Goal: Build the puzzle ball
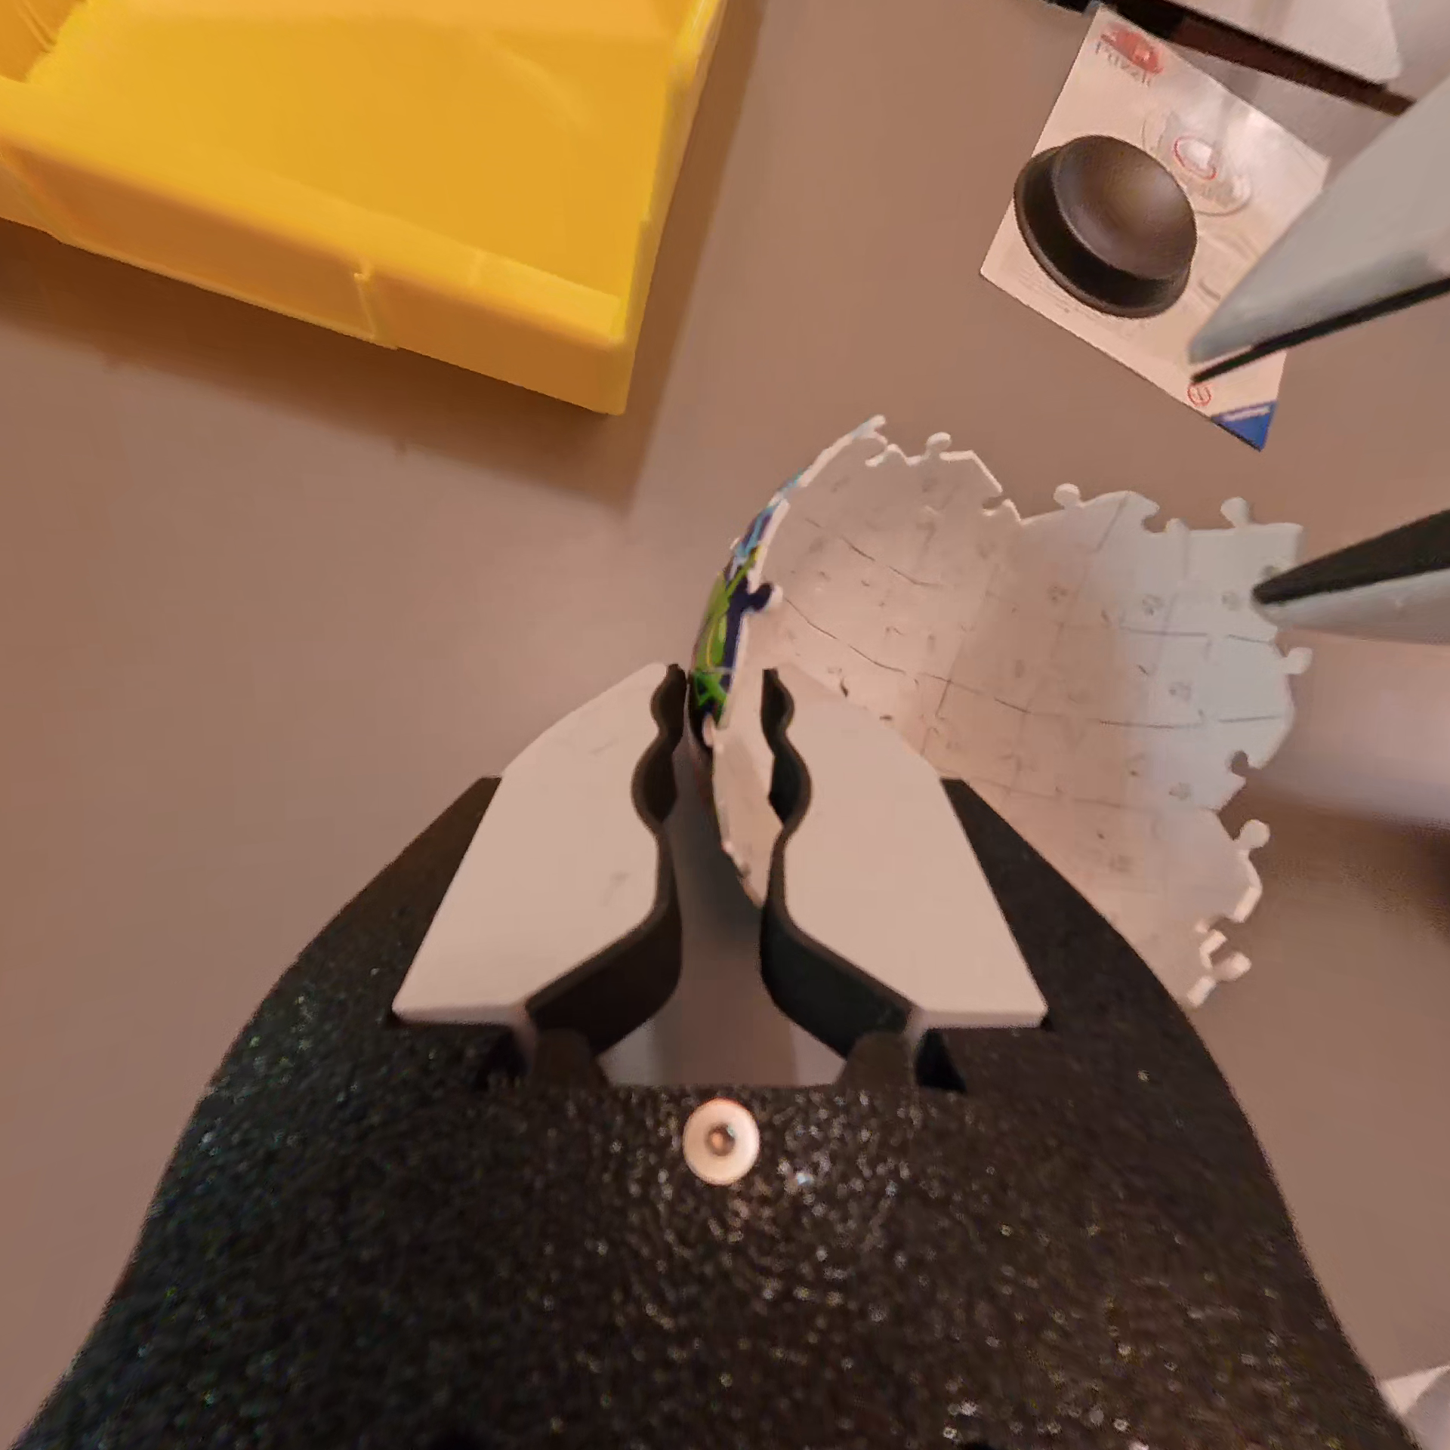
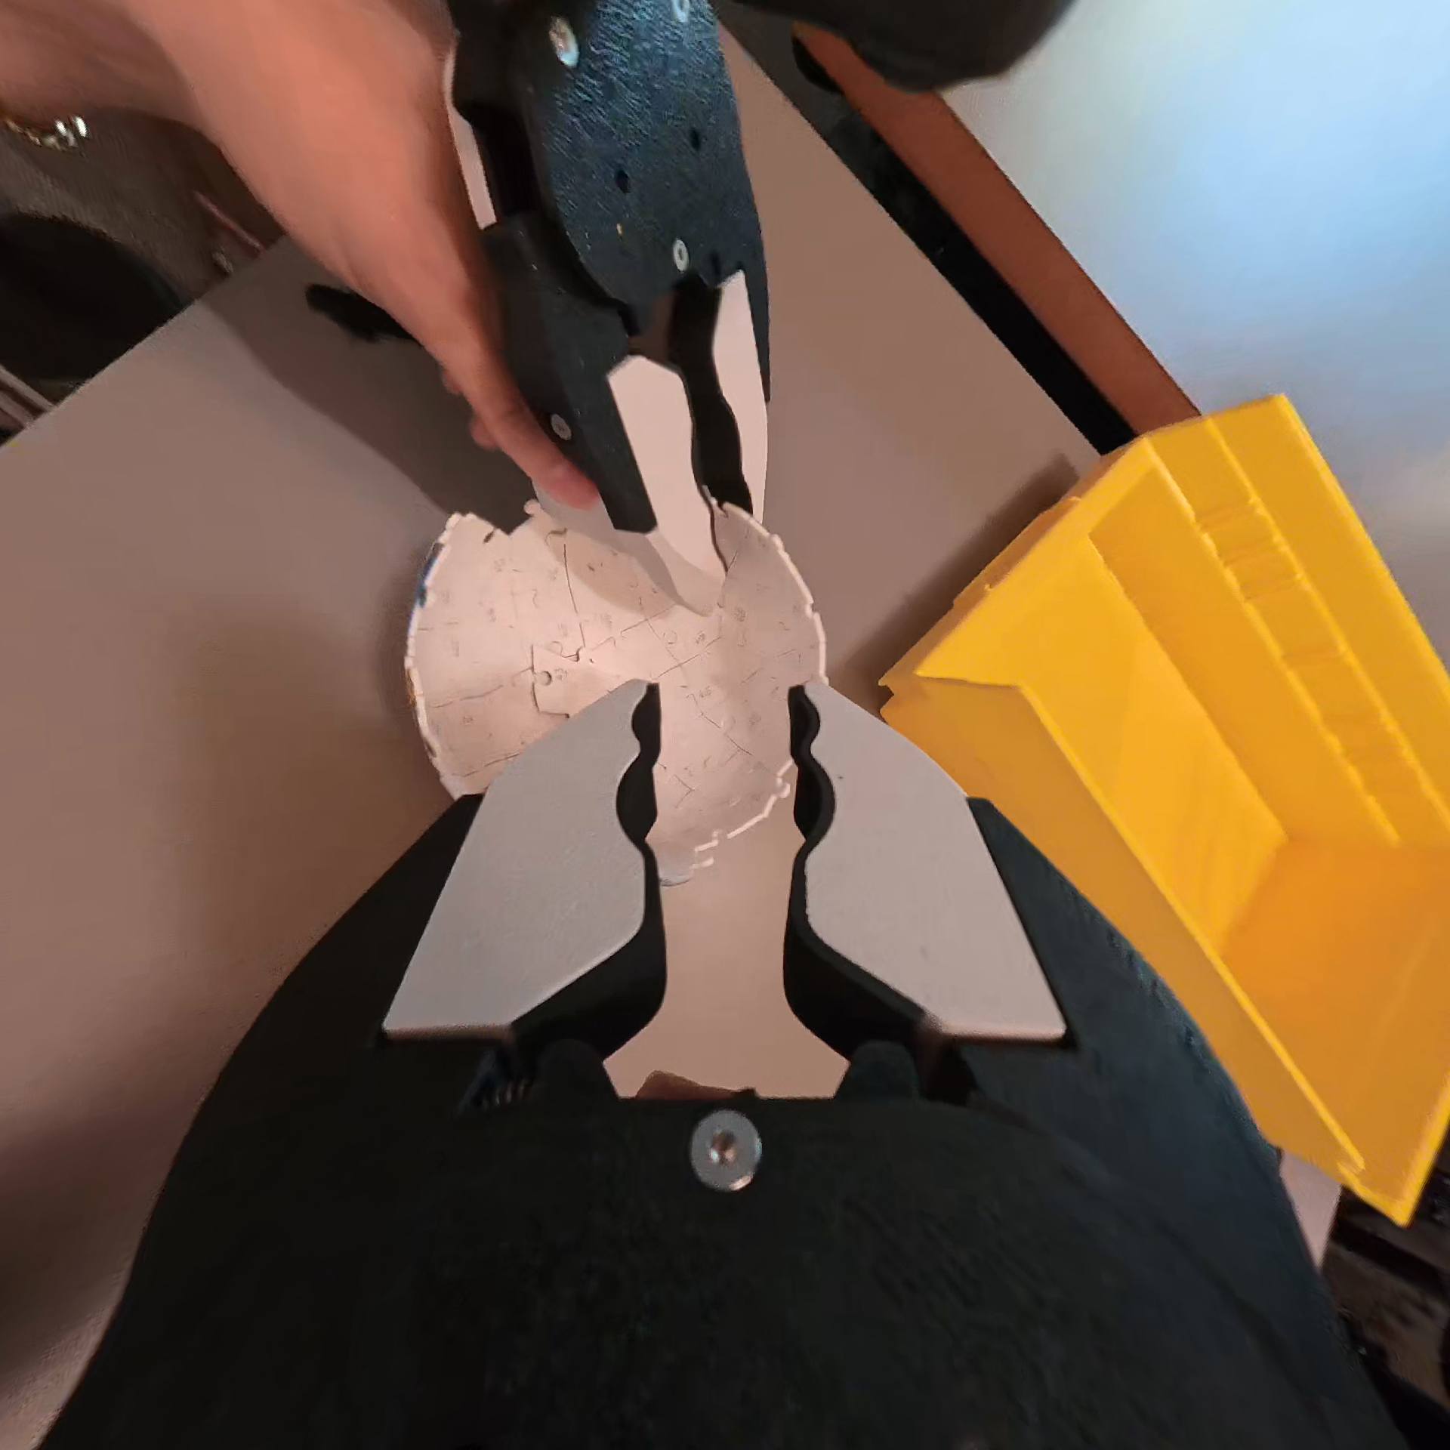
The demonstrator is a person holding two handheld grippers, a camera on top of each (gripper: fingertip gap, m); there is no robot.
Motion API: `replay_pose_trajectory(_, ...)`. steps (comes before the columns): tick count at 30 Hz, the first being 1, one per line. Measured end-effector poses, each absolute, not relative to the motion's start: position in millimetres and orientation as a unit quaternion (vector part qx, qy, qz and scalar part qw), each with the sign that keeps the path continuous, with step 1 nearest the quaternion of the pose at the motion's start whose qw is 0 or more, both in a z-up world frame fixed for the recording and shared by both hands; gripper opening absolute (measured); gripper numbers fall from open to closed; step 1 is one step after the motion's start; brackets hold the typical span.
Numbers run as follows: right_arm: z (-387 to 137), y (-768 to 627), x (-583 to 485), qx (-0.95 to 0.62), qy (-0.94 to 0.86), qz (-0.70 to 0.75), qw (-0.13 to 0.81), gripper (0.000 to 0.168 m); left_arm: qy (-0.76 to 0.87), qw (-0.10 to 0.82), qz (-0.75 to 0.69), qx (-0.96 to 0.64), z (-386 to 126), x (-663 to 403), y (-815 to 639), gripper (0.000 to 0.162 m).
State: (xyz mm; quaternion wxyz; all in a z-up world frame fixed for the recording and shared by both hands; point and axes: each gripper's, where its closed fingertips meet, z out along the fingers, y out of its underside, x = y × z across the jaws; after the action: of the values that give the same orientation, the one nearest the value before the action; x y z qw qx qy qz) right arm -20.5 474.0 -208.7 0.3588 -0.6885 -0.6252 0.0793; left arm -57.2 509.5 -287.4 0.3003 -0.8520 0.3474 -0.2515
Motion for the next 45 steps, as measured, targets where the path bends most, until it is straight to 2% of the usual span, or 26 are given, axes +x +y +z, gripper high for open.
replay_pose_trajectory(1,-211,473,-24,-0.683,-0.634,0.073,0.356,0.031,0.353,0.296,-0.248,-0.852,-290,-57,508,0.019)
replay_pose_trajectory(5,-225,475,-20,-0.684,-0.655,0.023,0.321,0.032,0.361,0.296,-0.225,-0.856,-296,-60,511,0.015)
replay_pose_trajectory(8,-226,473,-24,-0.662,-0.673,0.014,0.329,0.032,0.357,0.301,-0.233,-0.853,-294,-59,512,0.011)
replay_pose_trajectory(13,-222,460,-47,-0.633,-0.690,0.056,0.348,0.021,0.366,0.314,-0.221,-0.848,-294,-59,514,0.007)
replay_pose_trajectory(19,-240,447,-44,-0.586,-0.769,0.019,0.255,0.017,0.384,0.337,-0.245,-0.824,-286,-49,513,0.008)
replay_pose_trajectory(22,-232,449,-36,-0.576,-0.786,-0.008,0.226,0.023,0.402,0.347,-0.254,-0.808,-283,-44,511,0.006)
replay_pose_trajectory(28,-191,471,-23,-0.658,-0.679,0.012,0.326,0.022,0.438,0.357,-0.224,-0.794,-284,-46,508,0.010)
replay_pose_trajectory(30,-197,479,-5,-0.704,-0.613,0.015,0.357,0.028,0.422,0.344,-0.218,-0.810,-286,-50,509,0.023)
replay_pose_trajectory(32,-208,481,4,-0.750,-0.535,0.061,0.385,0.032,0.397,0.330,-0.227,-0.826,-287,-52,510,0.029)
replay_pose_trajectory(36,-235,470,14,-0.800,-0.413,0.188,0.393,0.055,0.351,0.304,-0.257,-0.848,-286,-55,508,0.038)
replay_pose_trajectory(38,-237,455,19,-0.799,-0.376,0.259,0.391,0.069,0.351,0.282,-0.258,-0.855,-289,-58,504,0.034)
replay_pose_trajectory(39,-234,447,21,-0.788,-0.366,0.298,0.396,0.069,0.355,0.276,-0.257,-0.855,-290,-59,502,0.027)
replay_pose_trajectory(41,-234,433,26,-0.774,-0.351,0.344,0.400,0.067,0.364,0.275,-0.250,-0.854,-291,-58,501,0.026)
replay_pose_trajectory(42,-240,432,31,-0.779,-0.349,0.330,0.404,0.066,0.373,0.280,-0.245,-0.850,-290,-57,501,0.026)
replay_pose_trajectory(45,-273,430,29,-0.794,-0.389,0.244,0.397,0.083,0.403,0.301,-0.228,-0.834,-288,-53,501,0.025)
